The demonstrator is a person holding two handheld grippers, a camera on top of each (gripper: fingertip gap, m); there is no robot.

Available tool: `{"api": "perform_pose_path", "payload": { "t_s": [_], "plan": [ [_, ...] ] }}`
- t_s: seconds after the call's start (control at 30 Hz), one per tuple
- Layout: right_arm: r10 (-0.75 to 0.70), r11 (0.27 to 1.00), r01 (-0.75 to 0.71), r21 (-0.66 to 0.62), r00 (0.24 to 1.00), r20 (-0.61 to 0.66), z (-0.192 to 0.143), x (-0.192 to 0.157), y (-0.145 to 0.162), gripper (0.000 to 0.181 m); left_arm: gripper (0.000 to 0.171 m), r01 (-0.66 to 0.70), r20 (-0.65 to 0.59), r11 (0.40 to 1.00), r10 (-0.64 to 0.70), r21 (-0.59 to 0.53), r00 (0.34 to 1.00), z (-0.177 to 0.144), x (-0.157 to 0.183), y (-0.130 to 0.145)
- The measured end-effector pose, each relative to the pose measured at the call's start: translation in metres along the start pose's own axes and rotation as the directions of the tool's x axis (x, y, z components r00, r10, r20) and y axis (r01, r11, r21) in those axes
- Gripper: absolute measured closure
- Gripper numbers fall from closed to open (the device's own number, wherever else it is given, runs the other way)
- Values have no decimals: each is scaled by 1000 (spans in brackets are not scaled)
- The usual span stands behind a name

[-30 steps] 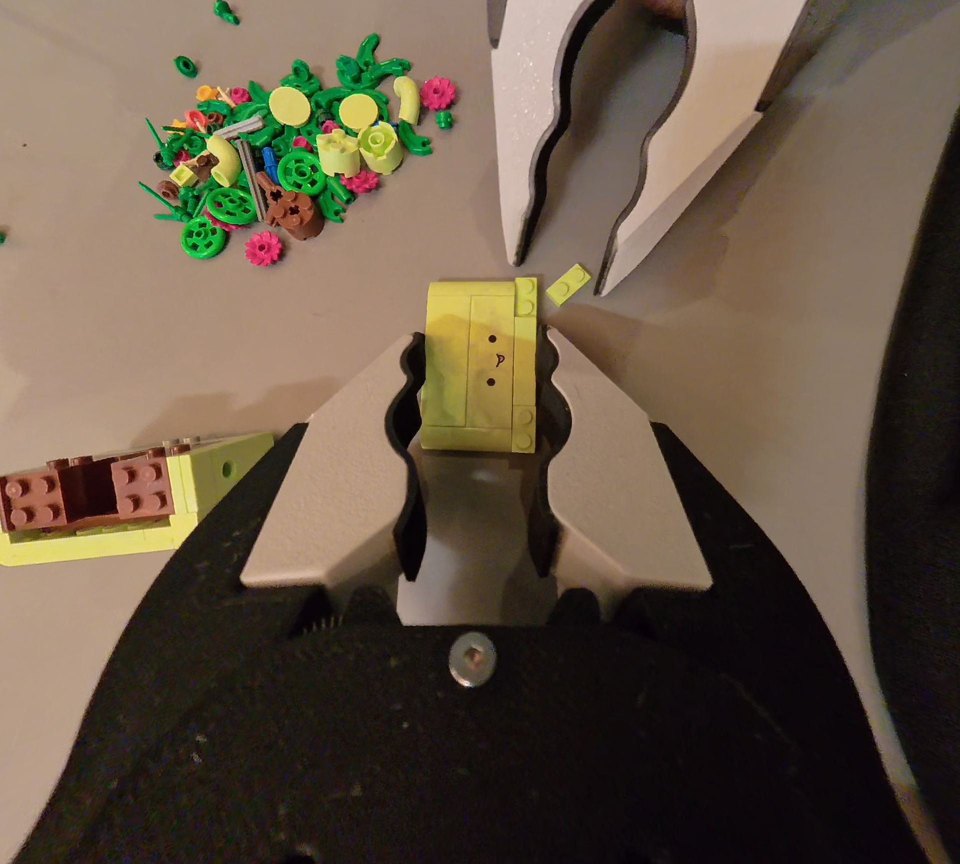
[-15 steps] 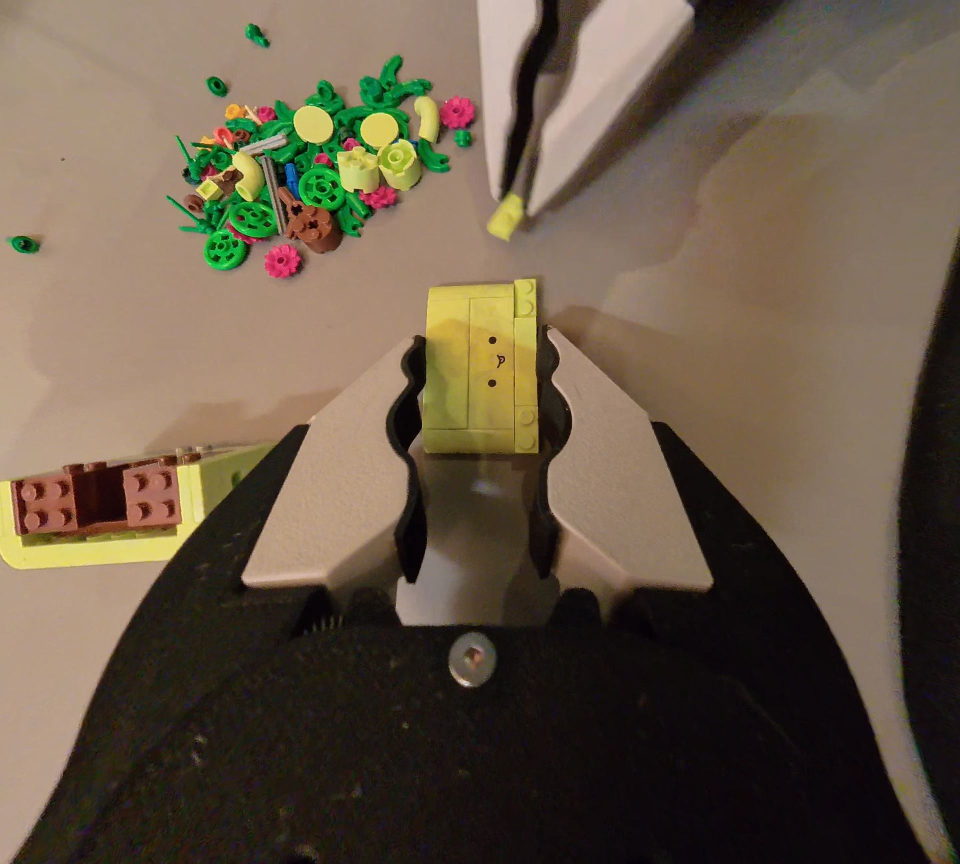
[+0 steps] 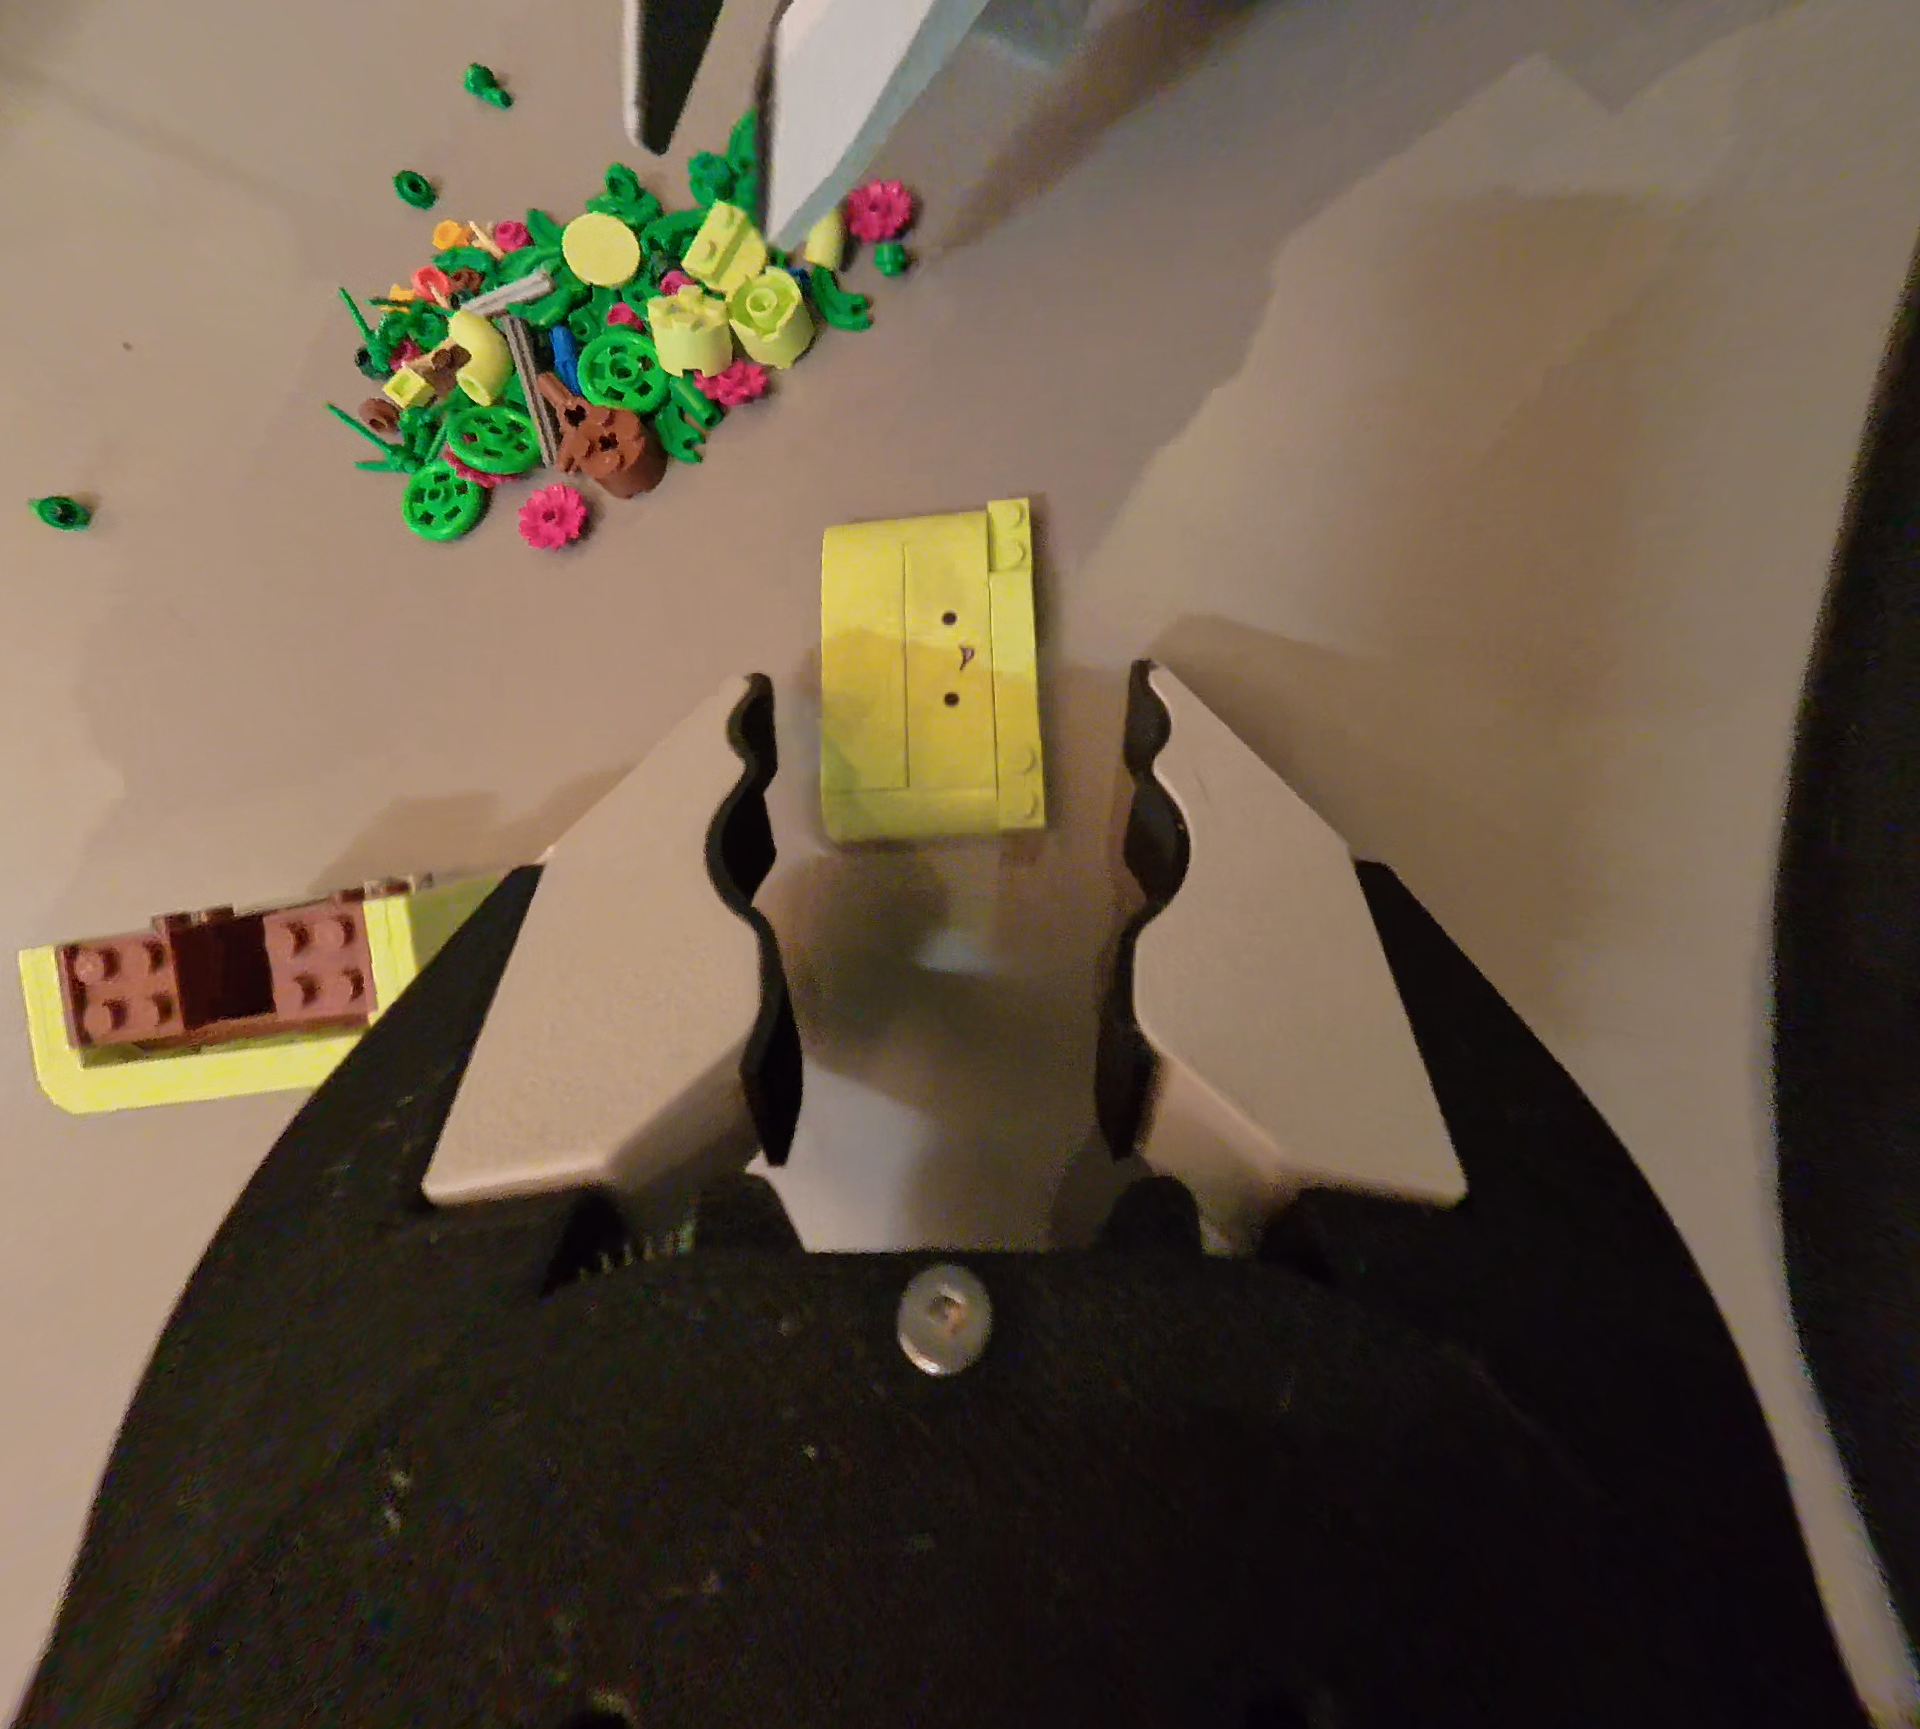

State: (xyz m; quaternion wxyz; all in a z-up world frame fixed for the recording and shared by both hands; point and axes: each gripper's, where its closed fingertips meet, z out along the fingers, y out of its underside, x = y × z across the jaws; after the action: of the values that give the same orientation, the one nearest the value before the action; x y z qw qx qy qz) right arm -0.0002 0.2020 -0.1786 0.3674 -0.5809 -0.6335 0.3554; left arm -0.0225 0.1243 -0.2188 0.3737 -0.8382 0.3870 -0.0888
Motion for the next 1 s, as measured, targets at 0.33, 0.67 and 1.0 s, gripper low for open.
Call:
{"api": "perform_pose_path", "payload": {
  "t_s": [0.33,0.67,1.0],
  "plan": [
    [-222,965,246,-95,952,210,24,-72,14,152,108,14,-49,1000,-14,-6,999,-4,5,6],
    [-82,992,85,-95,996,34,16,-29,11,158,147,2,-220,998,12,65,975,-26,33,-5],
    [63,996,-40,-80,950,307,3,-60,9,145,64,-48,63,998,45,41,997,11,-8,-12]
  ]
}}
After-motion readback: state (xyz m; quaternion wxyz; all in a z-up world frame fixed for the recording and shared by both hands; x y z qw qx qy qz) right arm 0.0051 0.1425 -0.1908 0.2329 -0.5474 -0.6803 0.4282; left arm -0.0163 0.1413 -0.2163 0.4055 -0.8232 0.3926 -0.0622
